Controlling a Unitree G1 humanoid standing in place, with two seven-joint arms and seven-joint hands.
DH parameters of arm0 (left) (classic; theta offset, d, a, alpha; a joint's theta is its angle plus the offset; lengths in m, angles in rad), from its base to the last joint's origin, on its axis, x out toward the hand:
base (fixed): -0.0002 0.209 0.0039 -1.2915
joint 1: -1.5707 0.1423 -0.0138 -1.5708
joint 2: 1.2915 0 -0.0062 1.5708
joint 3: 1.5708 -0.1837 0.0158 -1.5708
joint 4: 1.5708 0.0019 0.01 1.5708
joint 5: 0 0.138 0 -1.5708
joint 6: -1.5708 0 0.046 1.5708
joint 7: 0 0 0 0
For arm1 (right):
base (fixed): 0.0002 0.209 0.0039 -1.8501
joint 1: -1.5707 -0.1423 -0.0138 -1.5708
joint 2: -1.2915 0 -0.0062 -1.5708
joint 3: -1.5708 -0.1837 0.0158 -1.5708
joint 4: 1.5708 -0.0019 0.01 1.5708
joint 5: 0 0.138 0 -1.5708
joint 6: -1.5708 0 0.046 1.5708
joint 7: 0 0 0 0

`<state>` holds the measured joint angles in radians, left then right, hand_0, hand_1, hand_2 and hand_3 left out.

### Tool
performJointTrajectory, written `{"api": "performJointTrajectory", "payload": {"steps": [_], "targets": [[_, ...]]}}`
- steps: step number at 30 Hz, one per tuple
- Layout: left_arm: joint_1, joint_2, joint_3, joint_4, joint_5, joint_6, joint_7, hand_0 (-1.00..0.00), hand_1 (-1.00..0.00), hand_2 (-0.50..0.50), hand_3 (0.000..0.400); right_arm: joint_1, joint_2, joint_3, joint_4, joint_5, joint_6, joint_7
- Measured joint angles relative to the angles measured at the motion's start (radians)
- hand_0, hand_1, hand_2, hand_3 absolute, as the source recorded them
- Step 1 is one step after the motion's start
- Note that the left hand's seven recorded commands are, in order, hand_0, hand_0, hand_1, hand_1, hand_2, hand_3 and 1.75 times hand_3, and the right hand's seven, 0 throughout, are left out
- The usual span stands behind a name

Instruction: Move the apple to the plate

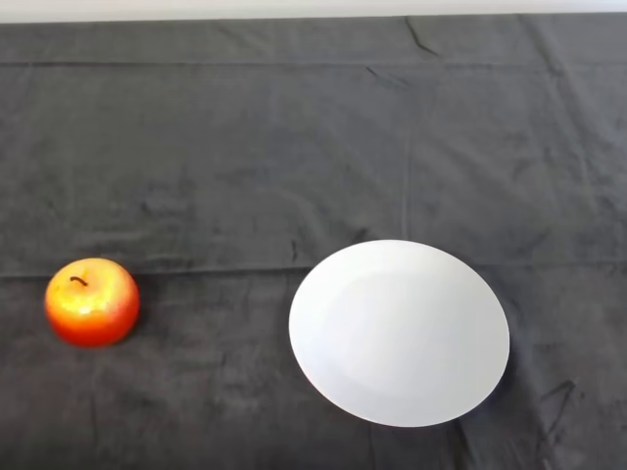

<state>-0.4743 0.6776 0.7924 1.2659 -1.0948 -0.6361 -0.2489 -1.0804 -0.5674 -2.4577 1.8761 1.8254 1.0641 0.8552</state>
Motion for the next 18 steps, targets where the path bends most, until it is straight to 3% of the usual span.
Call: {"api": "performJointTrajectory", "payload": {"steps": [18], "targets": [[-0.015,-0.056,-0.086,0.000,0.133,-0.030,-0.023,0.00,0.00,0.00,0.000,0.000,0.000,0.0001,0.000,0.0000,0.000,0.0000]]}}
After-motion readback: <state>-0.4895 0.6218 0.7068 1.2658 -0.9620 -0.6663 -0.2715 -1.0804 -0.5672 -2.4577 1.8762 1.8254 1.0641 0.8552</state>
